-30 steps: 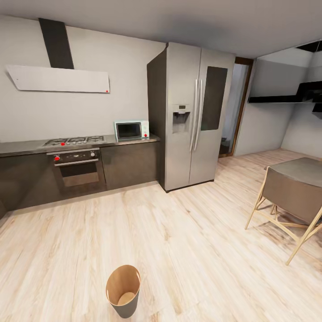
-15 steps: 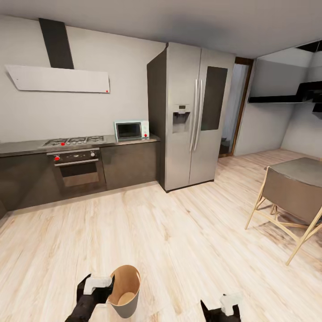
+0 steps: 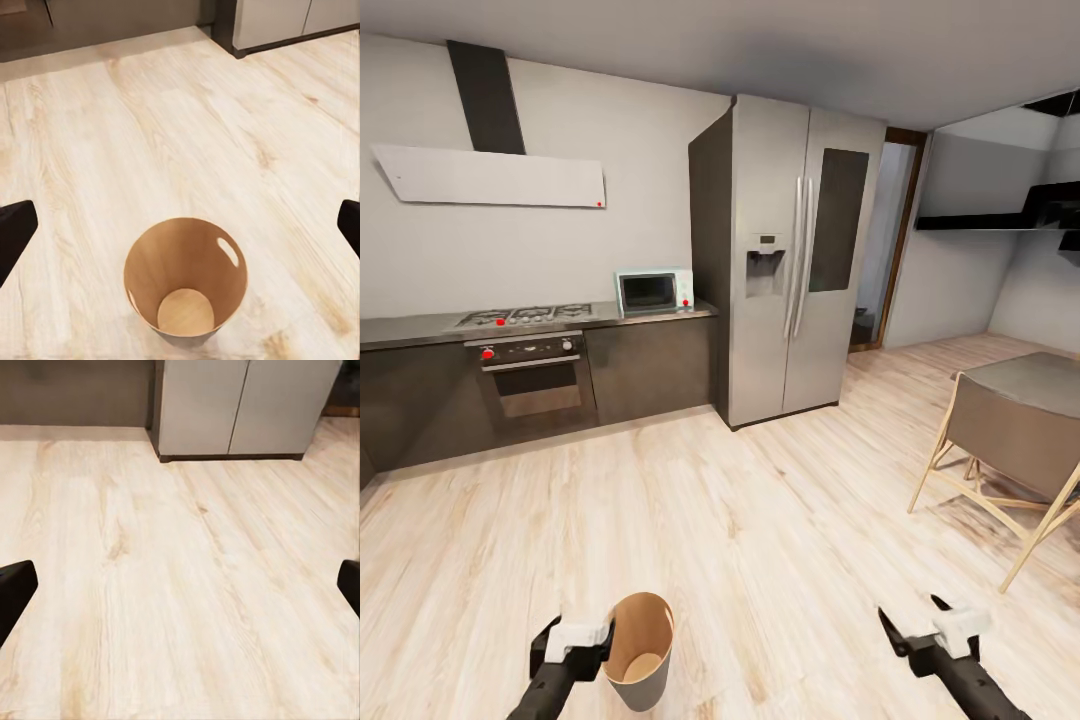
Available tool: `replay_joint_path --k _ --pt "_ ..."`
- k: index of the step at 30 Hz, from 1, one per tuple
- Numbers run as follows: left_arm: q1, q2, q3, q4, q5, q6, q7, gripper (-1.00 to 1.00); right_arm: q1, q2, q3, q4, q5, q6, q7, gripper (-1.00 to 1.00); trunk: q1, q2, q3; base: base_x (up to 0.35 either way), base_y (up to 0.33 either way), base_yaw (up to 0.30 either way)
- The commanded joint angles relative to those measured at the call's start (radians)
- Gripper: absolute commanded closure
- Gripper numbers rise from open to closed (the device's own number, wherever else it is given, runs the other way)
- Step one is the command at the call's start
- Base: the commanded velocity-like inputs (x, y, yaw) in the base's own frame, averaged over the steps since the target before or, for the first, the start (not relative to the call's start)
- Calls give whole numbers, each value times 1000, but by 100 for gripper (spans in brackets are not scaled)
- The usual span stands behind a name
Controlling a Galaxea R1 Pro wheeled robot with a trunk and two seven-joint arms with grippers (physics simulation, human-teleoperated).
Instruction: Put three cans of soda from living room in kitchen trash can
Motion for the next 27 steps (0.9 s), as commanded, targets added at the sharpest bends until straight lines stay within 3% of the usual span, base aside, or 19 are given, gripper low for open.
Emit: replay_joint_path --k 1,4,6,8,12,27 --pt "0 0 -1 20 1 -1 0 -100 10 1 -50 2 0 -16 59 -100 0 0 0 0 0 0" --pt "0 0 0 41 2 -9 0 -100 18 2 -127 19 -1 -31 139 -100 0 0 0 0 0 0" --pt "1 0 2 70 1 -44 -1 -100 22 4 -210 58 0 -41 202 -100 0 0 0 0 0 0" --pt "0 1 2 98 0 -75 -1 -100 23 4 -247 96 0 -45 229 -100 0 0 0 0 0 0" --pt "-1 1 3 183 1 -97 0 -100 21 7 -265 149 3 -47 238 -100 0 0 0 0 0 0" --pt "-4 0 -1 316 0 -104 0 -100 19 14 -268 174 4 -48 239 -100 0 0 0 0 25 0"
